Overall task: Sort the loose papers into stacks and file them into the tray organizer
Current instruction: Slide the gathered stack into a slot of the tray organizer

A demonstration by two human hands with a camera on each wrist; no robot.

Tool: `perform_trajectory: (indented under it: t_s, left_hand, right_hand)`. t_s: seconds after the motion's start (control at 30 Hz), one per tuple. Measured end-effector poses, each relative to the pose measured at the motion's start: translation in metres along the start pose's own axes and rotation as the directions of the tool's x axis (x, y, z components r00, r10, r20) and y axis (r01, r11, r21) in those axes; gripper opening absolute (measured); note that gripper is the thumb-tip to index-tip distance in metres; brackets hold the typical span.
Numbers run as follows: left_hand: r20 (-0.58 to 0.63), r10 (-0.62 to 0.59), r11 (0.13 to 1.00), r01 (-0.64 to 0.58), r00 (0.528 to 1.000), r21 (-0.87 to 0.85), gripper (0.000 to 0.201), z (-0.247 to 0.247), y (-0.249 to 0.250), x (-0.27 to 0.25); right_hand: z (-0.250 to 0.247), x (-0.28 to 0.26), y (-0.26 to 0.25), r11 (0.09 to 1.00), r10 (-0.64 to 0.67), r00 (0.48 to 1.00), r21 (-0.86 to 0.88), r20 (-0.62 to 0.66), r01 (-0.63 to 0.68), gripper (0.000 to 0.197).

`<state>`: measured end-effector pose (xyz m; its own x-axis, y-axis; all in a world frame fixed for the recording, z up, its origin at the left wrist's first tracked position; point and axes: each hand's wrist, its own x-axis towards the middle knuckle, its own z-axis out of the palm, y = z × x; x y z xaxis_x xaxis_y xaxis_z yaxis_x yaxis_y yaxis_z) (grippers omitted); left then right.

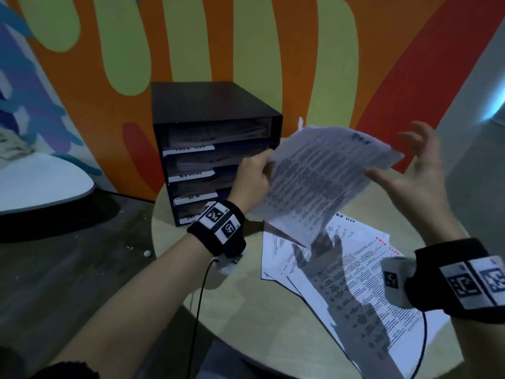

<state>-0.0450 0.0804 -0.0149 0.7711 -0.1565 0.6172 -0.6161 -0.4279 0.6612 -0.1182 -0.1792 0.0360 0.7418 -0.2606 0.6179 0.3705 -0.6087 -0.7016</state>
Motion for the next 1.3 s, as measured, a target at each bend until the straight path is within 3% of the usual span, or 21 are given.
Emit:
perform_trajectory:
  t_s: [0.1, 0.17, 0.23, 0.3, 0.37, 0.47, 0.53, 0.6, 0.67, 0.77, 0.87, 0.97, 1.07, 1.17, 1.23, 1.3]
  left_hand:
    - [0.024, 0.173, 0.968, -0.174, 0.985, 0.180, 0.020, -0.012, 0.009, 0.011]
    - [0.026, 0.212, 0.955, -0.213, 0.977, 0.205, 0.025, -0.017, 0.015, 0.012]
    - [0.037, 0.231, 0.957, -0.234, 0.972, 0.171, 0.020, -0.019, 0.021, 0.007]
    - [0.053, 0.228, 0.958, -0.234, 0.972, 0.166, 0.015, -0.022, 0.022, -0.001]
    - [0.060, 0.165, 0.947, -0.175, 0.985, 0.269, 0.026, -0.025, 0.014, -0.010]
    - [0.099, -0.095, 0.881, 0.037, 0.990, 0.471, 0.059, -0.039, -0.002, -0.021]
    - [0.141, -0.251, 0.808, 0.127, 0.958, 0.576, 0.065, -0.050, -0.015, -0.027]
    - [0.157, -0.364, 0.699, 0.158, 0.918, 0.697, 0.074, -0.059, -0.033, -0.030]
    - [0.125, -0.433, 0.566, 0.162, 0.893, 0.808, 0.077, -0.067, -0.046, -0.031]
    - [0.052, -0.502, 0.447, 0.208, 0.863, 0.870, 0.059, -0.077, -0.059, -0.029]
    - [0.088, -0.521, 0.368, 0.130, 0.849, 0.921, 0.074, -0.082, -0.070, -0.033]
    - [0.183, -0.460, 0.374, 0.002, 0.869, 0.928, 0.072, -0.079, -0.078, -0.038]
    - [0.190, -0.517, 0.318, -0.019, 0.835, 0.948, 0.070, -0.080, -0.074, -0.041]
    - [0.144, -0.507, 0.285, 0.007, 0.850, 0.958, 0.065, -0.082, -0.069, -0.043]
    - [0.126, -0.455, 0.307, 0.022, 0.881, 0.951, 0.077, -0.081, -0.073, -0.043]
    - [0.158, -0.445, 0.268, -0.037, 0.881, 0.963, 0.087, -0.082, -0.071, -0.046]
  right_hand:
    - [-0.008, 0.006, -0.023, 0.972, -0.139, 0.989, -0.182, 0.055, 0.146, 0.081]
    - [-0.009, 0.008, -0.036, 0.985, -0.043, 0.977, -0.157, 0.209, 0.077, 0.063]
    - [-0.005, 0.004, -0.040, 0.989, 0.037, 0.912, -0.144, 0.408, 0.024, 0.034]
    - [0.000, -0.002, -0.037, 0.988, 0.045, 0.890, -0.149, 0.454, 0.026, 0.007]
    - [0.005, -0.005, -0.023, 0.992, 0.084, 0.906, -0.123, 0.414, -0.036, 0.008]
    - [0.003, -0.006, 0.001, 0.959, 0.272, 0.905, -0.009, 0.326, -0.284, 0.008]
    - [-0.001, -0.008, 0.010, 0.855, 0.442, 0.821, 0.105, 0.361, -0.507, 0.014]
    - [-0.003, -0.012, 0.010, 0.678, 0.557, 0.681, 0.215, 0.475, -0.703, 0.021]
    - [0.001, -0.018, 0.008, 0.552, 0.577, 0.576, 0.242, 0.579, -0.798, 0.029]
    - [0.019, -0.025, 0.008, 0.455, 0.572, 0.473, 0.220, 0.670, -0.863, 0.057]
    - [0.049, -0.033, -0.001, 0.397, 0.630, 0.467, 0.260, 0.620, -0.881, 0.022]
    - [0.093, -0.045, -0.010, 0.372, 0.673, 0.517, 0.362, 0.528, -0.854, 0.012]
    - [0.135, -0.059, -0.022, 0.437, 0.675, 0.591, 0.407, 0.441, -0.802, 0.011]
    - [0.171, -0.065, -0.049, 0.391, 0.676, 0.608, 0.496, 0.416, -0.775, 0.034]
    - [0.194, -0.068, -0.068, 0.404, 0.643, 0.631, 0.507, 0.435, -0.761, 0.039]
    - [0.211, -0.068, -0.081, 0.468, 0.601, 0.613, 0.396, 0.512, -0.790, 0.032]
